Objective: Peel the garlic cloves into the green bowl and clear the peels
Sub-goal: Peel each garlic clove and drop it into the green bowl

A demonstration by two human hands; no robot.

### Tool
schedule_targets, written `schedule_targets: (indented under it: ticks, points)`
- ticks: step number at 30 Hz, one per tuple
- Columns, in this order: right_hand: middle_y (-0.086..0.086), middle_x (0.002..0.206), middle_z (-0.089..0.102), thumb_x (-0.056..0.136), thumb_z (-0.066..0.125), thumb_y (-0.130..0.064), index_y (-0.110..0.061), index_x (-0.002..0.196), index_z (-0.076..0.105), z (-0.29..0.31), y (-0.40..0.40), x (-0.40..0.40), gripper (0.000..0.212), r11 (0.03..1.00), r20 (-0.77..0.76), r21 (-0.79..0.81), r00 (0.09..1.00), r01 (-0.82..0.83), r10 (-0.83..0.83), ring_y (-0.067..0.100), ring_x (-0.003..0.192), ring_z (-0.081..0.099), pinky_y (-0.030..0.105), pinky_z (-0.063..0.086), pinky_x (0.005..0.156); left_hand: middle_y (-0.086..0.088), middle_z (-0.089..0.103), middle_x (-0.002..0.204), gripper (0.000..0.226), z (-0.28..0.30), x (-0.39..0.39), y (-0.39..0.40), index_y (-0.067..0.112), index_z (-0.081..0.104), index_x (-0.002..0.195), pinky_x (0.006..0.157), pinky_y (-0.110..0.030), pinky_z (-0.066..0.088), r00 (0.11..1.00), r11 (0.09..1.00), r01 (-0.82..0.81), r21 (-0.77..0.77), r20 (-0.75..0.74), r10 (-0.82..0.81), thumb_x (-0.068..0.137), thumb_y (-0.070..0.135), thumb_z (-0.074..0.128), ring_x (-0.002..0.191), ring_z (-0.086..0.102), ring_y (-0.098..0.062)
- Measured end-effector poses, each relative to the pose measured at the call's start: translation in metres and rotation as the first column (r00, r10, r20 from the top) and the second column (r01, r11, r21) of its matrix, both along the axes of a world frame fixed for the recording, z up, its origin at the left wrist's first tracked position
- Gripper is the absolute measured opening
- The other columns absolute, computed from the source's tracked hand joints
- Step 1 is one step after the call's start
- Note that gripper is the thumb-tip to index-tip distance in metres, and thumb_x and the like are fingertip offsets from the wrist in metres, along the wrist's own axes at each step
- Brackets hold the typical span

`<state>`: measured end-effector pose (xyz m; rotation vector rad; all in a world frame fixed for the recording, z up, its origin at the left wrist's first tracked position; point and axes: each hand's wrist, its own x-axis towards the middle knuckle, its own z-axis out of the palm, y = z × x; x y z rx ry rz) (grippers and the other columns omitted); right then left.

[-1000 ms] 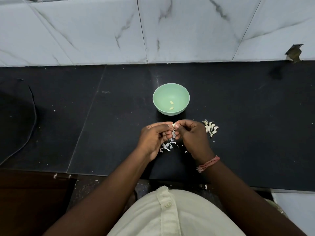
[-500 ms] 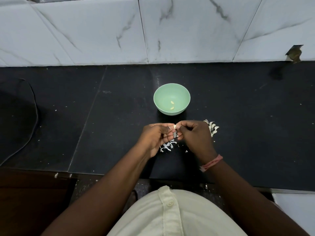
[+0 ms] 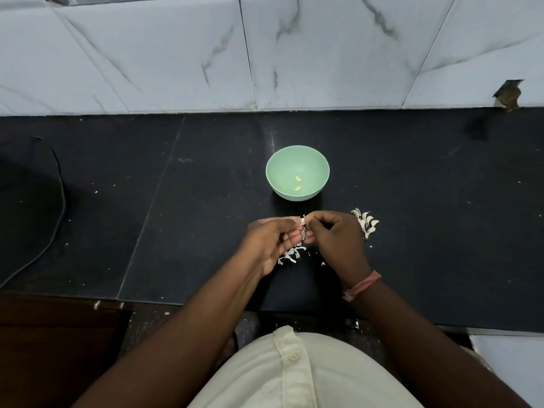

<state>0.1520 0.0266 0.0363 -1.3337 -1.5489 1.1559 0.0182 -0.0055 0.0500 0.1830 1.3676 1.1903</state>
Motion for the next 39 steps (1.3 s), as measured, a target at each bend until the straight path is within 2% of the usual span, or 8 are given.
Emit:
schedule_targets:
  ticks: [3, 6, 9, 17, 22, 27, 32, 39]
  points:
    - [0.021, 0.070, 0.065, 0.092, 0.059, 0.008, 0.003, 0.083, 0.071, 0.005, 0.005, 0.000, 0.016, 0.899, -0.356, -0.430, 0.931, -0.085, -0.082, 0.025, 0.060, 0.062, 0.032, 0.058, 0.057, -0.016, 0.073, 0.083, 0.013, 0.001, -0.006, 0.000, -0.008, 0.072, 0.099, 0.072, -0.026, 0.061, 0.983, 0.991, 0.117, 0.064, -0.148, -0.107, 0.089, -0.006, 0.064, 0.070, 0.070, -0.018]
    - [0.018, 0.070, 0.064, 0.093, 0.057, 0.009, 0.009, 0.087, 0.069, 0.008, 0.005, -0.002, 0.013, 0.852, -0.431, -0.506, 0.895, -0.135, -0.114, 0.022, 0.059, 0.059, 0.028, 0.054, 0.052, -0.013, 0.073, 0.079, 0.013, 0.004, -0.010, 0.001, -0.004, 0.074, 0.096, 0.066, -0.022, 0.059, 0.960, 0.980, 0.188, 0.073, -0.224, -0.167, 0.091, -0.007, 0.062, 0.067, 0.068, -0.015]
    - [0.015, 0.065, 0.062, 0.094, 0.055, 0.010, 0.007, 0.084, 0.068, 0.011, 0.004, -0.007, 0.016, 0.849, -0.452, -0.510, 0.883, -0.138, -0.128, 0.020, 0.055, 0.057, 0.027, 0.052, 0.050, -0.011, 0.073, 0.076, 0.018, 0.007, -0.014, 0.002, -0.002, 0.073, 0.093, 0.064, -0.022, 0.059, 0.977, 0.982, 0.178, 0.057, -0.130, -0.170, 0.091, -0.011, 0.058, 0.067, 0.069, -0.014]
    - [0.017, 0.074, 0.068, 0.096, 0.060, 0.001, -0.003, 0.090, 0.071, 0.000, 0.009, -0.004, 0.013, 0.952, -0.232, -0.306, 0.970, -0.003, -0.072, 0.023, 0.062, 0.064, 0.041, 0.058, 0.065, -0.009, 0.071, 0.077, 0.009, 0.009, -0.018, 0.008, -0.002, 0.065, 0.102, 0.070, -0.024, 0.061, 0.953, 0.999, 0.012, -0.030, 0.302, -0.003, 0.095, 0.000, 0.059, 0.064, 0.069, -0.012]
    - [-0.003, 0.091, 0.077, 0.086, 0.055, 0.011, -0.022, 0.101, 0.076, -0.011, 0.006, 0.004, 0.042, 0.991, 0.068, -0.119, 0.995, -0.060, 0.068, 0.009, 0.086, 0.073, 0.031, 0.061, 0.082, -0.009, 0.070, 0.075, 0.005, -0.003, -0.009, 0.002, 0.003, 0.068, 0.092, 0.075, -0.026, 0.059, 0.956, 0.991, -0.119, -0.065, 0.262, 0.132, 0.094, 0.004, 0.063, 0.061, 0.069, -0.011]
    - [-0.005, 0.103, 0.075, 0.087, 0.065, -0.006, -0.020, 0.110, 0.077, -0.004, 0.002, 0.013, 0.029, 0.965, 0.322, 0.162, 0.935, -0.206, 0.146, 0.009, 0.096, 0.068, 0.026, 0.052, 0.091, -0.004, 0.069, 0.069, 0.008, -0.005, 0.012, -0.005, 0.007, 0.068, 0.086, 0.077, -0.025, 0.057, 0.952, 0.981, -0.165, -0.098, 0.245, 0.184, 0.093, 0.008, 0.065, 0.056, 0.067, -0.009]
    - [0.005, 0.090, 0.075, 0.082, 0.052, -0.005, -0.011, 0.096, 0.076, -0.003, -0.001, 0.016, 0.028, 0.911, 0.365, 0.310, 0.919, -0.272, 0.150, 0.022, 0.084, 0.069, 0.039, 0.056, 0.079, -0.003, 0.070, 0.074, 0.009, -0.007, 0.024, -0.010, 0.007, 0.069, 0.084, 0.081, -0.024, 0.056, 0.946, 0.978, -0.161, -0.132, 0.262, 0.191, 0.093, 0.010, 0.067, 0.062, 0.067, -0.008]
    - [0.001, 0.091, 0.071, 0.083, 0.064, 0.002, -0.016, 0.097, 0.077, -0.015, -0.009, 0.009, 0.027, 0.904, 0.339, 0.332, 0.928, -0.268, 0.151, 0.013, 0.082, 0.065, 0.015, 0.044, 0.077, -0.005, 0.070, 0.068, 0.011, -0.007, 0.019, -0.014, 0.004, 0.068, 0.086, 0.063, -0.019, 0.059, 0.938, 0.977, -0.167, -0.133, 0.283, 0.199, 0.090, 0.013, 0.071, 0.057, 0.067, -0.008]
